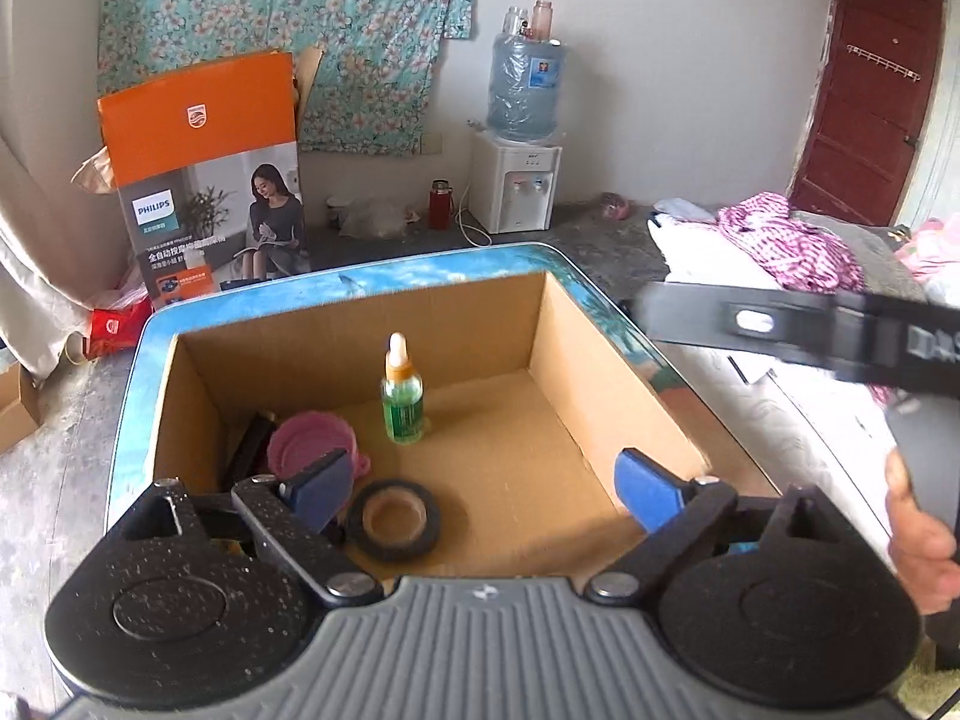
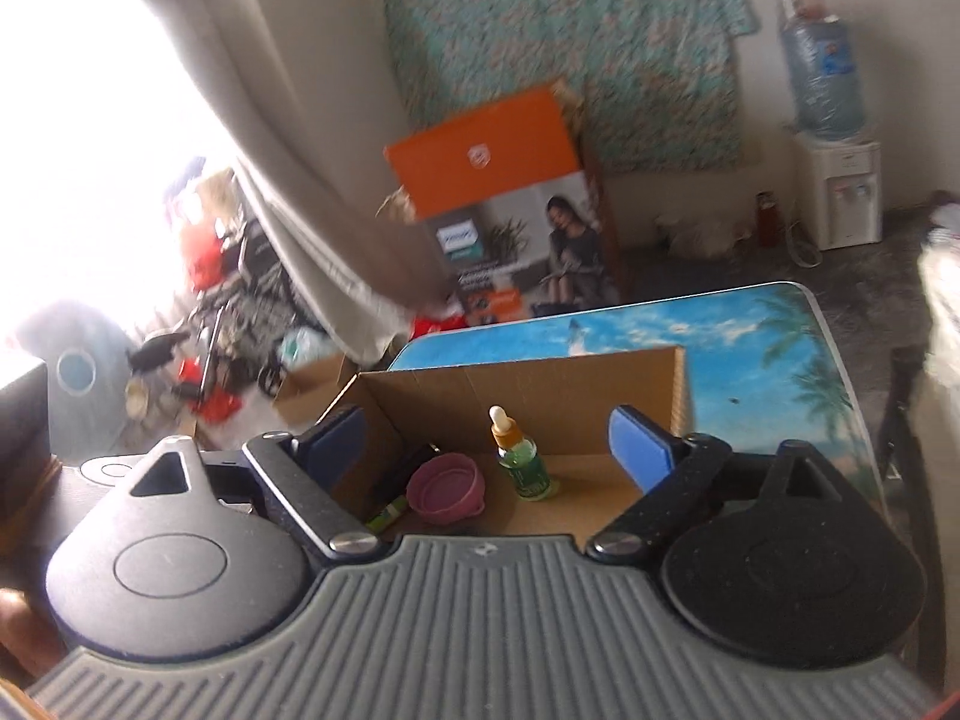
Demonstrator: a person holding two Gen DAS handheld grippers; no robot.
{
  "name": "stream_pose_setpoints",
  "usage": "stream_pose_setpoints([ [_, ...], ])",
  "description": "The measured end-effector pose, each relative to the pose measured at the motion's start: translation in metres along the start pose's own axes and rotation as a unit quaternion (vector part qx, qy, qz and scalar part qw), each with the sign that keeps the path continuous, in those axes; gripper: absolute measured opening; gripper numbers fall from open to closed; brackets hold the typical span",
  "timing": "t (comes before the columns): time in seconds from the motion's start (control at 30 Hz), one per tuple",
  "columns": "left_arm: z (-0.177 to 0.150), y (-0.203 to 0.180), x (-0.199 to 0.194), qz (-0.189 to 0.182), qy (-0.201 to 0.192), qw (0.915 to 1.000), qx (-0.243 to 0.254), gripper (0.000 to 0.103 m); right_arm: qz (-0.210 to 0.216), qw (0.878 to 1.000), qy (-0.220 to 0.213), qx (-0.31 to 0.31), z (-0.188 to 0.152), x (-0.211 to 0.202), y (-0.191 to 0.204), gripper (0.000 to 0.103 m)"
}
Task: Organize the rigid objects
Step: 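Move the open right gripper out of the box toward the gold-lidded jar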
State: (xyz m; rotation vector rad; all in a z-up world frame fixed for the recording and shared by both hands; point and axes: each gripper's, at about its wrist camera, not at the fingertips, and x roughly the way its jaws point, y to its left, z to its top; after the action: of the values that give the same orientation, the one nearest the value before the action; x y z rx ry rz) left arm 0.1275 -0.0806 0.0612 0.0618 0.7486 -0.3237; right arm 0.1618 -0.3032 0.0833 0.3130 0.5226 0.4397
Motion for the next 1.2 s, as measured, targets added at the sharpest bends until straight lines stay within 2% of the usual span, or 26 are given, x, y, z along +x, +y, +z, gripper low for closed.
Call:
stream_pose_setpoints([
  [0.03,-0.006,0.001,-0.007,-0.005,0.001,1.0000,0.000,0.097,-0.005,1.000,-0.009,0.004,-0.011,-0.014,0.000,0.102],
  [0.17,-0.033,0.003,-0.023,-0.037,0.021,0.9991,-0.008,0.098,-0.036,0.999,-0.022,0.010,-0.050,-0.051,0.002,0.102],
  [0.33,-0.075,0.006,-0.021,-0.027,0.056,0.9979,-0.018,0.098,-0.097,0.995,-0.028,-0.024,-0.091,-0.074,0.015,0.102],
  [0.5,-0.106,0.013,-0.011,-0.052,0.095,0.9931,-0.045,0.098,-0.144,0.987,-0.003,-0.077,-0.111,-0.070,0.035,0.102],
  [0.77,-0.122,0.023,-0.010,-0.054,0.081,0.9932,-0.064,0.103,-0.198,0.969,-0.018,-0.144,-0.118,-0.065,0.060,0.102],
  [0.93,-0.126,0.032,-0.011,-0.067,0.062,0.9931,-0.074,0.103,-0.198,0.967,-0.019,-0.162,-0.114,-0.062,0.062,0.102],
  [1.07,-0.132,0.033,-0.012,-0.032,0.042,0.9968,-0.059,0.103,-0.159,0.971,-0.010,-0.177,-0.115,-0.060,0.063,0.102],
  [1.2,-0.143,0.039,-0.014,-0.040,0.013,0.9970,-0.064,0.103,-0.135,0.978,-0.001,-0.162,-0.117,-0.052,0.063,0.102],
])
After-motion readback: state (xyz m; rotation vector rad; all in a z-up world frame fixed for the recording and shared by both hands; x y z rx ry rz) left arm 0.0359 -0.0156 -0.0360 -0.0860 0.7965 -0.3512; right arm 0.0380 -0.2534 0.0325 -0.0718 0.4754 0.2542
